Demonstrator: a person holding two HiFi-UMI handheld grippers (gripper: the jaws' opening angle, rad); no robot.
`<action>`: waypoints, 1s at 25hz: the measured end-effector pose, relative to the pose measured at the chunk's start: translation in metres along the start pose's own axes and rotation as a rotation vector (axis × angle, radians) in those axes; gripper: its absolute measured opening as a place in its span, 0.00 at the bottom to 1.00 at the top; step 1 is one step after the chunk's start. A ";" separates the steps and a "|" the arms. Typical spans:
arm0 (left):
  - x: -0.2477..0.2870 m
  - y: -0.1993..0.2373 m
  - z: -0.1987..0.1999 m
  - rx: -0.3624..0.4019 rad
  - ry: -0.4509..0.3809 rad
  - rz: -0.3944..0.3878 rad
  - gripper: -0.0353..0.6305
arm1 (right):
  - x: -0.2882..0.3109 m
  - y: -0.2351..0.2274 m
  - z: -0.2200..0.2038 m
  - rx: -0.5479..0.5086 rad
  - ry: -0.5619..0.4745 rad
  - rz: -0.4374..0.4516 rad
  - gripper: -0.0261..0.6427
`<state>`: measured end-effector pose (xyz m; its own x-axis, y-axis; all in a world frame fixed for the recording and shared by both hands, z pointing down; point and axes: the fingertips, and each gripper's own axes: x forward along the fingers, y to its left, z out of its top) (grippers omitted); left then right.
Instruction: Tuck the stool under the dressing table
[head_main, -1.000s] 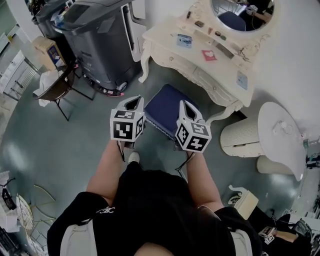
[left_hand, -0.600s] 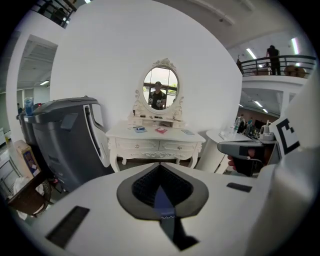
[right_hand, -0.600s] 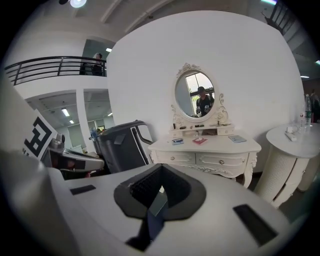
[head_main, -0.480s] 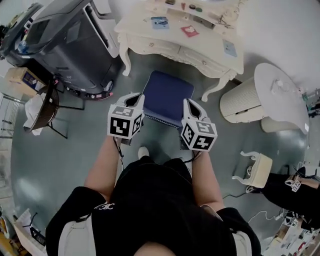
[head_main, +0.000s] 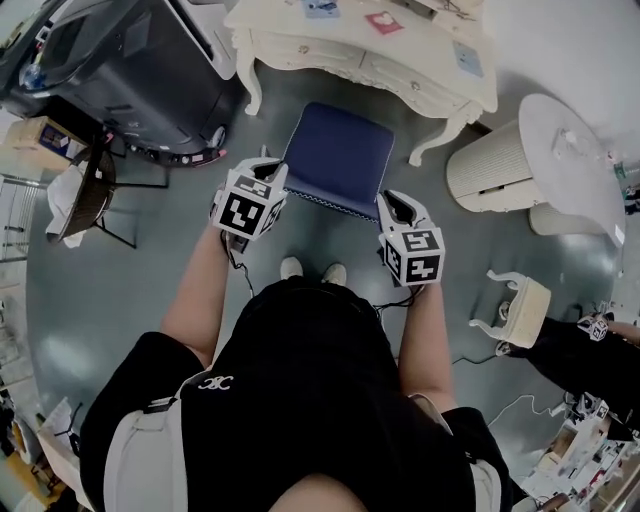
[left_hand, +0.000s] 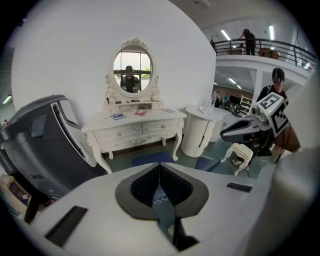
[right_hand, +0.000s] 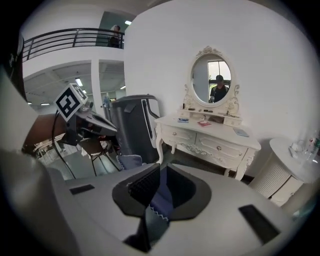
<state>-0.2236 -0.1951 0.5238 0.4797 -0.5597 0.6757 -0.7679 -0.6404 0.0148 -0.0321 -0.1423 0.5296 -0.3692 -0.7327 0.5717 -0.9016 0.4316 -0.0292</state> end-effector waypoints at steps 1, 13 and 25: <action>0.002 0.000 -0.009 0.010 0.026 -0.017 0.08 | 0.001 0.003 -0.010 0.001 0.021 0.015 0.10; 0.016 -0.013 -0.076 0.096 0.142 -0.204 0.38 | 0.010 0.022 -0.074 0.067 0.138 0.115 0.42; 0.053 -0.014 -0.091 0.224 0.184 -0.148 0.39 | 0.040 0.008 -0.106 0.001 0.261 -0.045 0.42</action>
<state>-0.2264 -0.1684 0.6268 0.4787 -0.3600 0.8008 -0.5732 -0.8190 -0.0256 -0.0297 -0.1121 0.6391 -0.2577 -0.5906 0.7647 -0.9162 0.4008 0.0008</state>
